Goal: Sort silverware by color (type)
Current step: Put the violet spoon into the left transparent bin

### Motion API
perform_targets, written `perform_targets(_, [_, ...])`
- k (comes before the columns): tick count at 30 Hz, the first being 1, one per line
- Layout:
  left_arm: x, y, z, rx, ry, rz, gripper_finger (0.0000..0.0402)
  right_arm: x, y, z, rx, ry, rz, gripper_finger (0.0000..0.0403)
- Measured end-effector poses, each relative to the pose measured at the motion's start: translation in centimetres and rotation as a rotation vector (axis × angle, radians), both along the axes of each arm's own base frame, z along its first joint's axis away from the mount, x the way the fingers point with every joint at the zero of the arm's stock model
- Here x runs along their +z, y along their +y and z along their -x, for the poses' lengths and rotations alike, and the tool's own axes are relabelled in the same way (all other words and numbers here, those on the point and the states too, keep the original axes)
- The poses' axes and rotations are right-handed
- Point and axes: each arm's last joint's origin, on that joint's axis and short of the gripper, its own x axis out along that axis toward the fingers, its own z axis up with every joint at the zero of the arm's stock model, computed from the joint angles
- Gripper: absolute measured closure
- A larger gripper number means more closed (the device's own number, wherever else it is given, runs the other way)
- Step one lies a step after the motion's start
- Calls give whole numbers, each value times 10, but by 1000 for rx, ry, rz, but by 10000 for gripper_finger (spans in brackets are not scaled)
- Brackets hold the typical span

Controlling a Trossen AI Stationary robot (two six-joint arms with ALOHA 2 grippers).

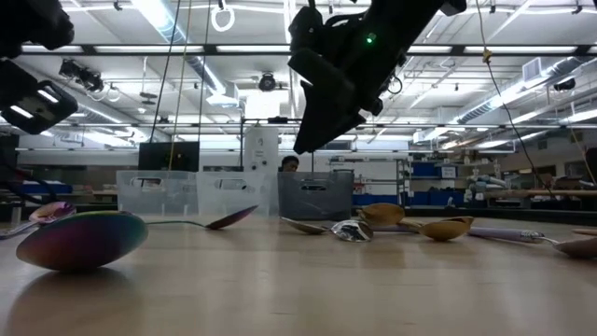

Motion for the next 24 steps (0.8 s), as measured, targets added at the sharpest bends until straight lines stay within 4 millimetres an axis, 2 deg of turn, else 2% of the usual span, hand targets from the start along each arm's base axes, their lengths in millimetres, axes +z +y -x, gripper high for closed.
perform_targets(4, [-4, -13, -5, -44, 50, -50, 291, 0, 0, 0, 0, 4, 1, 259])
perform_targets(12, [-17, -36, -9, -153, 191, -224, 229, -1, 0, 1, 1, 10, 3, 259])
perform_targets(18, [-33, -46, -10, -236, 253, -327, 227, -1, 0, 1, 1, 11, 3, 259])
perform_targets(24, [-37, -61, -13, -362, 201, -456, 229, 0, 0, 0, 0, 5, 1, 259])
